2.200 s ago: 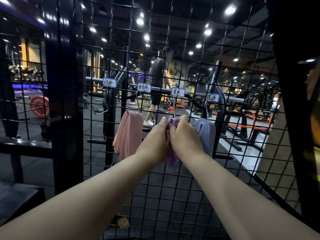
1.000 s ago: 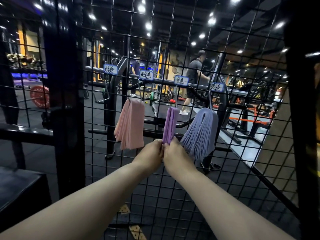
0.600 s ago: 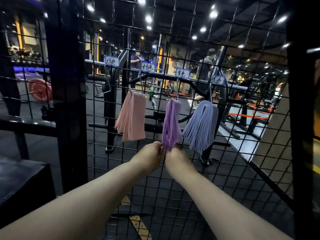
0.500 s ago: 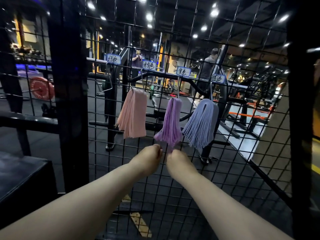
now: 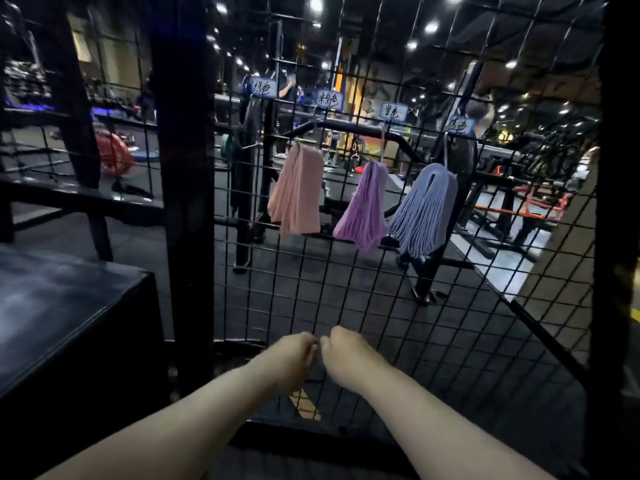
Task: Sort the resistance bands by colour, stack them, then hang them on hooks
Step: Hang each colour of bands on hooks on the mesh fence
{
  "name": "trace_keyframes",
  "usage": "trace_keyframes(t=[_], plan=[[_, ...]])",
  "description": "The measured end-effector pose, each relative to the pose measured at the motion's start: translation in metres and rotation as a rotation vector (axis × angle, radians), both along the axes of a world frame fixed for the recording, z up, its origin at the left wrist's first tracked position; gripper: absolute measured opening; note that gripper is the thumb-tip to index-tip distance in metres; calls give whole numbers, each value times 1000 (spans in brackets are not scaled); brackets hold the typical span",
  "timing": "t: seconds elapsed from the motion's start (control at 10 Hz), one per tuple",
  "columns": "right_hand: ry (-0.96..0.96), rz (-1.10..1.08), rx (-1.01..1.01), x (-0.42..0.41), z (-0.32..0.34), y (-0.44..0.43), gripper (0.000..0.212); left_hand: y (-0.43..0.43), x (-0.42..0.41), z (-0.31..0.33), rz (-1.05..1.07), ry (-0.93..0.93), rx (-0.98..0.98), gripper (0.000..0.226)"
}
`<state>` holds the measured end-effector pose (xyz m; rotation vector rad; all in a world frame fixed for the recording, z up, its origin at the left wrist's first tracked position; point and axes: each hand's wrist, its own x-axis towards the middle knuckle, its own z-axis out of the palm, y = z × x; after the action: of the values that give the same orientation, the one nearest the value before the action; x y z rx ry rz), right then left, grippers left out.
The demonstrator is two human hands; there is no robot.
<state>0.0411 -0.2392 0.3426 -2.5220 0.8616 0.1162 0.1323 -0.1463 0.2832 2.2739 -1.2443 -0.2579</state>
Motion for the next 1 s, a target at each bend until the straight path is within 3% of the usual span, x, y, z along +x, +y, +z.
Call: trace_keyframes(t=[0.1, 0.2, 0.4, 0.5, 0.8, 0.9, 1.0], plan=[[63, 56, 19, -13, -33, 26, 20, 29, -16, -25, -9, 41, 70, 26], [77, 61, 68, -22, -50, 49, 22, 57, -34, -38, -45, 82, 162, 13], [53, 191, 72, -40, -84, 98, 33, 111, -58, -58, -16, 131, 195, 24], [84, 271, 89, -48, -108, 127, 17, 141, -64, -74, 17, 153, 247, 26], [159, 425, 108, -61, -172, 187, 11, 207, -58, -106, -36, 87, 555, 17], [227, 467, 79, -64, -189, 197, 17, 217, -56, -118, 14, 117, 577, 33], [285, 438, 115, -65, -213, 202, 21, 220, -59, -138, 52, 159, 634, 33]])
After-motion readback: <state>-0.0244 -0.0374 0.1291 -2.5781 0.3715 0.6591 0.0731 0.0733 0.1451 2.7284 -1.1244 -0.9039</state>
